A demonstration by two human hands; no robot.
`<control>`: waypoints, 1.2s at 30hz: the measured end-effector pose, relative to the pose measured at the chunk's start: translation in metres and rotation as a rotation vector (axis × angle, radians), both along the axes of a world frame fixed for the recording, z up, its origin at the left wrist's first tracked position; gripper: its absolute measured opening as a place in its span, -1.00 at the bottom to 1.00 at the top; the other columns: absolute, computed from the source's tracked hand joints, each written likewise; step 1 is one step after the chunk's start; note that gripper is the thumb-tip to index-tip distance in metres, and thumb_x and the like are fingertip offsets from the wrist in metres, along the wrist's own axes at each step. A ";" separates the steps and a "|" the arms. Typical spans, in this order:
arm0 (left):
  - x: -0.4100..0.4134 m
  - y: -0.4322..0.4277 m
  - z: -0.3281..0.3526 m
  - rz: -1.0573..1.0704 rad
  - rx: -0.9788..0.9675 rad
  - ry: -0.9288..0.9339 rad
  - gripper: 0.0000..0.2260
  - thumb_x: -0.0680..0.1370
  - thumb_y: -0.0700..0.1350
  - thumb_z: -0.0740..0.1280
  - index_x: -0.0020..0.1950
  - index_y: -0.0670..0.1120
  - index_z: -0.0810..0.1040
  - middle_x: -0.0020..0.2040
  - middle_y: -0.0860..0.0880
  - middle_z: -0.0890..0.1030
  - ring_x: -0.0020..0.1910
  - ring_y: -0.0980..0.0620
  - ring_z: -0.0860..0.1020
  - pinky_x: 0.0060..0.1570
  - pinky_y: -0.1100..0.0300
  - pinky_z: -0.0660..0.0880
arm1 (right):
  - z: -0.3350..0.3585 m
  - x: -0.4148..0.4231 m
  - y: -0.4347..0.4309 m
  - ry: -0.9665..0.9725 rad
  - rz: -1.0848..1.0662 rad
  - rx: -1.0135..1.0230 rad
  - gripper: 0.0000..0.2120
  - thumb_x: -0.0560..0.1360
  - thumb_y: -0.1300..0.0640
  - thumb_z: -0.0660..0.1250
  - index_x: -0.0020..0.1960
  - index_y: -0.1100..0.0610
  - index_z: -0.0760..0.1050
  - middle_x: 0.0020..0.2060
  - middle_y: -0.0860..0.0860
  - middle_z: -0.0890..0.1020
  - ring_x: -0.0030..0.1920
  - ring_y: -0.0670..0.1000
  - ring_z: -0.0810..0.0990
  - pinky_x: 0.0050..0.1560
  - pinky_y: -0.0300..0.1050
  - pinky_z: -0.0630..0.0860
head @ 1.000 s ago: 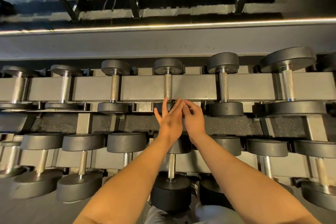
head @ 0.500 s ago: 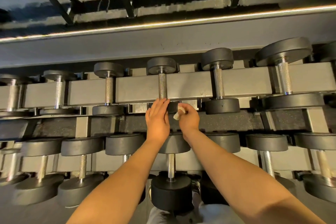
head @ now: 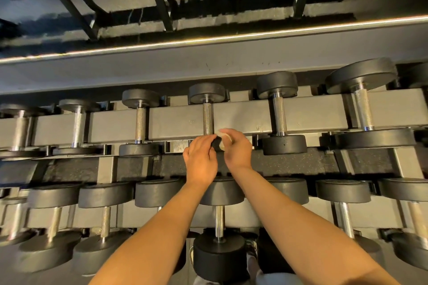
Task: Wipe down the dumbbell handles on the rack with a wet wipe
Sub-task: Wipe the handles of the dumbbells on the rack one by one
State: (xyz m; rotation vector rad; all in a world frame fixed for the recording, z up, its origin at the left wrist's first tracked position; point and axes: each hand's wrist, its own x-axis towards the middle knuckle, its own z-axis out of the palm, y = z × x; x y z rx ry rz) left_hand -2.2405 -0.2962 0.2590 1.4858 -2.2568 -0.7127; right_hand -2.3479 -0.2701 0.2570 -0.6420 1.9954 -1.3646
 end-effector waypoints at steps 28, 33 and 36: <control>0.056 0.095 0.003 0.084 0.573 0.371 -0.81 0.69 -0.14 0.24 0.26 0.07 0.51 0.15 0.05 0.58 0.15 0.12 0.55 0.22 0.23 0.47 | -0.001 0.066 0.112 -0.329 -0.062 0.094 -0.80 0.62 0.27 0.25 0.11 0.10 0.61 -0.04 -0.02 0.66 -0.02 -0.07 0.61 -0.06 -0.30 0.52; 0.086 0.116 -0.016 0.154 0.715 0.430 -0.80 0.66 -0.15 0.30 0.25 -0.09 0.61 0.11 -0.01 0.66 0.12 0.04 0.62 0.20 0.11 0.54 | -0.015 0.096 0.146 -0.284 -0.088 0.096 -0.83 0.59 0.30 0.28 0.08 0.15 0.62 -0.09 -0.03 0.65 -0.08 -0.13 0.59 -0.12 -0.45 0.48; 0.100 0.131 -0.031 0.252 0.691 0.454 -0.80 0.60 -0.25 0.35 0.22 -0.15 0.62 0.09 -0.07 0.66 0.06 0.04 0.63 0.15 0.11 0.58 | -0.027 0.113 0.168 -0.328 -0.200 0.118 -0.85 0.59 0.28 0.30 0.08 0.09 0.58 -0.13 -0.08 0.61 -0.12 -0.14 0.57 -0.23 -0.52 0.45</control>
